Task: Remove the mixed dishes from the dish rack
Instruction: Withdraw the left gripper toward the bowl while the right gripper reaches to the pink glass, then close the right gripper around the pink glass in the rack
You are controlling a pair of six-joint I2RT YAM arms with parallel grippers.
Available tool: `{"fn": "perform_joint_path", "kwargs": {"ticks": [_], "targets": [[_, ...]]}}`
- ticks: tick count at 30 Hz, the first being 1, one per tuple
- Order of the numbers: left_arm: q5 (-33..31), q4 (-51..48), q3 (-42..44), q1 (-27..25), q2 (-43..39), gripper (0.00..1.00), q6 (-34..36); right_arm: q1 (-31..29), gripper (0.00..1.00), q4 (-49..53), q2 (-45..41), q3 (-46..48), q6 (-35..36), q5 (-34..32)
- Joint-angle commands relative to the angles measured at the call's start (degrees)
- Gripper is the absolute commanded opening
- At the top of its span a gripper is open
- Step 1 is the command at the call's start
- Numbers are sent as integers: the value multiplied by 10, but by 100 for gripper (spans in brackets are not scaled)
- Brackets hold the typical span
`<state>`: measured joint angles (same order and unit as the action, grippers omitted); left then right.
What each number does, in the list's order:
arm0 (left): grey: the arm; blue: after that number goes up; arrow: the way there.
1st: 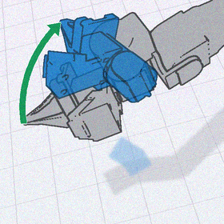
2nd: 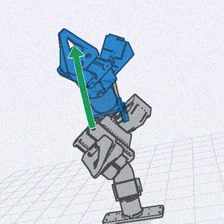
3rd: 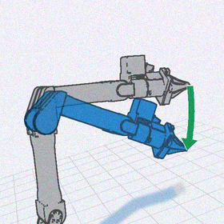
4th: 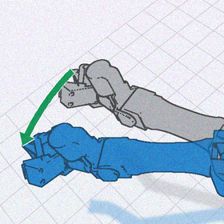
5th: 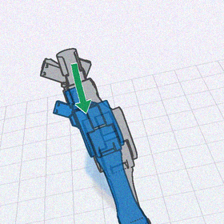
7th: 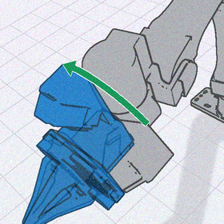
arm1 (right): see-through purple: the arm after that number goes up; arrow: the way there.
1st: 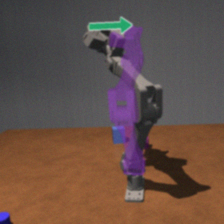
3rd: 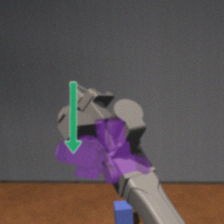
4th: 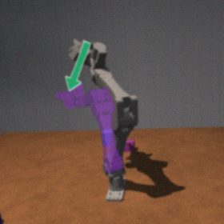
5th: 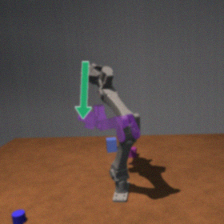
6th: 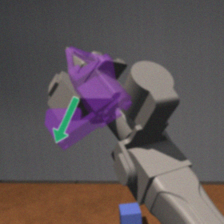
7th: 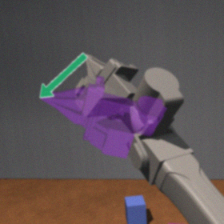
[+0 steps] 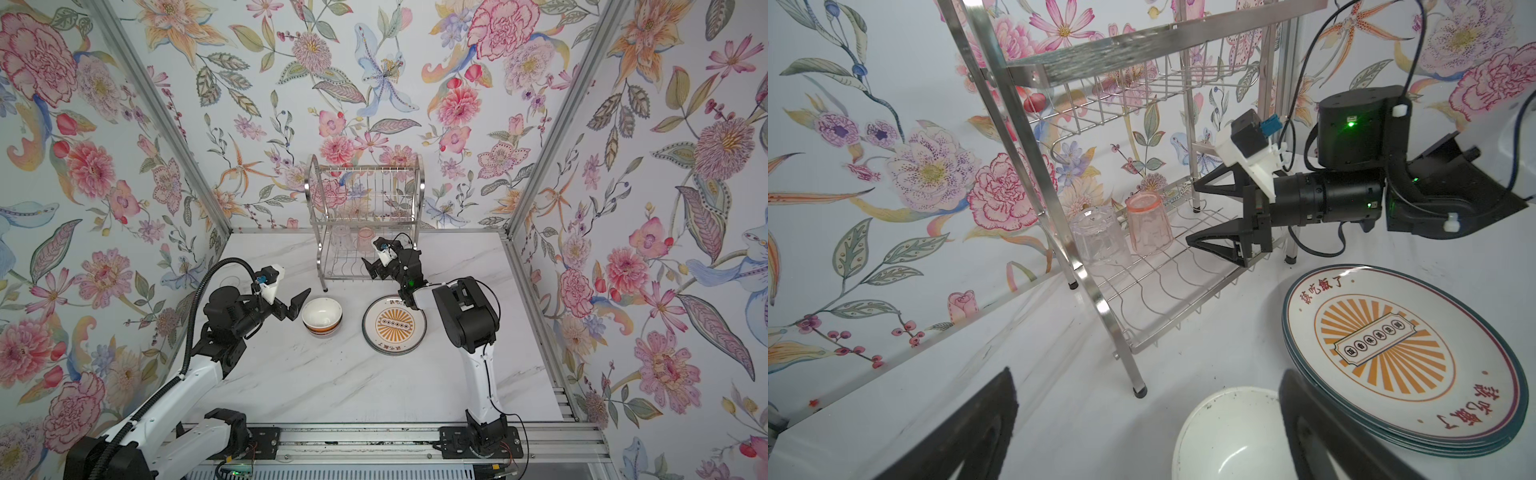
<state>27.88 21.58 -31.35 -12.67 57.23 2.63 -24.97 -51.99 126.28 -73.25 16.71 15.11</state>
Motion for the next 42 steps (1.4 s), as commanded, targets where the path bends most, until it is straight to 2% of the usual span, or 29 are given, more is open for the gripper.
{"fn": "perform_joint_path", "kwargs": {"ticks": [1, 16, 27, 34, 42], "targets": [[-4, 15, -3, -9, 7, 99, 13, 6, 99, 18, 34, -45, 16, 17], [-12, -10, -22, -23, 19, 99, 26, 22, 99, 98, 157, -244, 54, 34], [-23, -34, -31, -29, 21, 100, 38, 24, 99, 140, 222, -348, 106, 51], [-33, -54, -35, -32, 19, 99, 44, 23, 99, 133, 242, -376, 110, 89], [-40, -64, -36, -32, 21, 99, 44, 20, 99, 110, 239, -363, 108, 119]]}}
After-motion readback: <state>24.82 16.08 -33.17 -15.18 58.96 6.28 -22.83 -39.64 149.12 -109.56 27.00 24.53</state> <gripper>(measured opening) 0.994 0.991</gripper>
